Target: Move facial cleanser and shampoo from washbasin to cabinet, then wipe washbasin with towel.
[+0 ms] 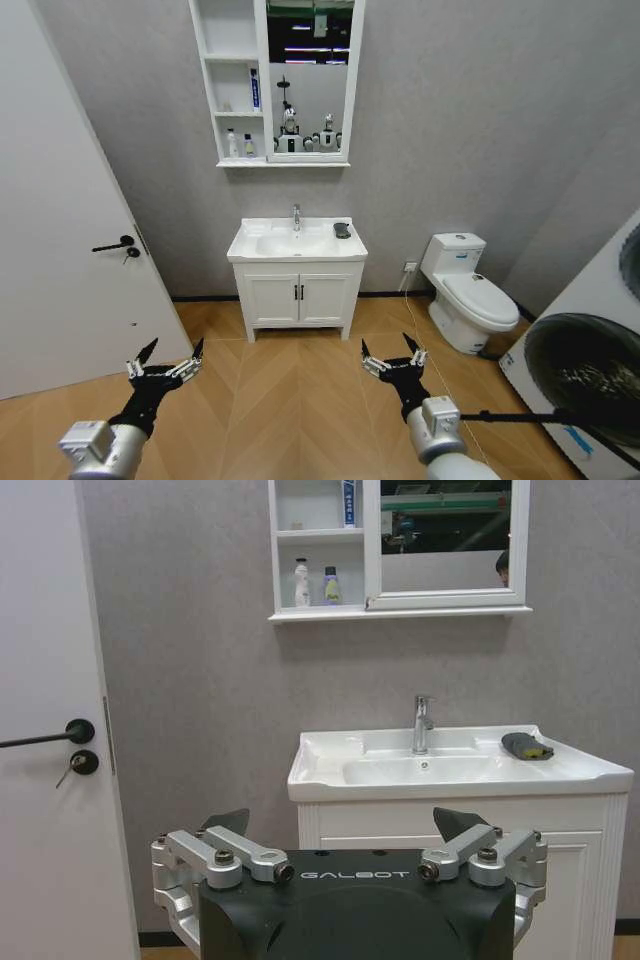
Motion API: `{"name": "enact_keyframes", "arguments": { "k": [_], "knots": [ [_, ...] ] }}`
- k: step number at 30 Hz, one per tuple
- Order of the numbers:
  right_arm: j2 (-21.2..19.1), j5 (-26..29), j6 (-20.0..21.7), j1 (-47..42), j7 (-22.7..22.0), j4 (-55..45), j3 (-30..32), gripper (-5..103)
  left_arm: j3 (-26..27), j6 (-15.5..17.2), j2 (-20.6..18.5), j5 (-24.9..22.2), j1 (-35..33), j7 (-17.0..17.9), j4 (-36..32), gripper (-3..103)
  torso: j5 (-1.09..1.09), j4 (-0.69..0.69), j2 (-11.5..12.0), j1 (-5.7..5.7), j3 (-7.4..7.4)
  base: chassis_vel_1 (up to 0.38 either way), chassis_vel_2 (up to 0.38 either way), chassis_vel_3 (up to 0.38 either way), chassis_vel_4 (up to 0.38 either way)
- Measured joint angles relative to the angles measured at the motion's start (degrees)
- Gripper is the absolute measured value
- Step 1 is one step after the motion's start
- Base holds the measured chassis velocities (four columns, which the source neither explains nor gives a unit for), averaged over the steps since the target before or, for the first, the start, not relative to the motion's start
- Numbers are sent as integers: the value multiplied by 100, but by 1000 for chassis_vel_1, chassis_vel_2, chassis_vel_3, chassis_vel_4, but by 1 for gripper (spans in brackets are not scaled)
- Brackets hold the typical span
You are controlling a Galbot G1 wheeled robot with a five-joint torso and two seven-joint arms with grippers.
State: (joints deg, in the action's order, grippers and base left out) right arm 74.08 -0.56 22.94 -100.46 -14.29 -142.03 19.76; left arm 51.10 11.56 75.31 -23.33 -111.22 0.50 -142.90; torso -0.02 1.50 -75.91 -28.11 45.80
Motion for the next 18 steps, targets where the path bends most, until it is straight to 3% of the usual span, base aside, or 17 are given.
{"name": "enact_keyframes", "arguments": {
  "k": [18],
  "knots": [
    [6, -4, 18, -3, 1, 2, 5, 100, 0, 0, 0, 0, 0, 0, 0, 100, 0, 0, -2, 5, -2, -7, 10, 13, -5]
  ]
}}
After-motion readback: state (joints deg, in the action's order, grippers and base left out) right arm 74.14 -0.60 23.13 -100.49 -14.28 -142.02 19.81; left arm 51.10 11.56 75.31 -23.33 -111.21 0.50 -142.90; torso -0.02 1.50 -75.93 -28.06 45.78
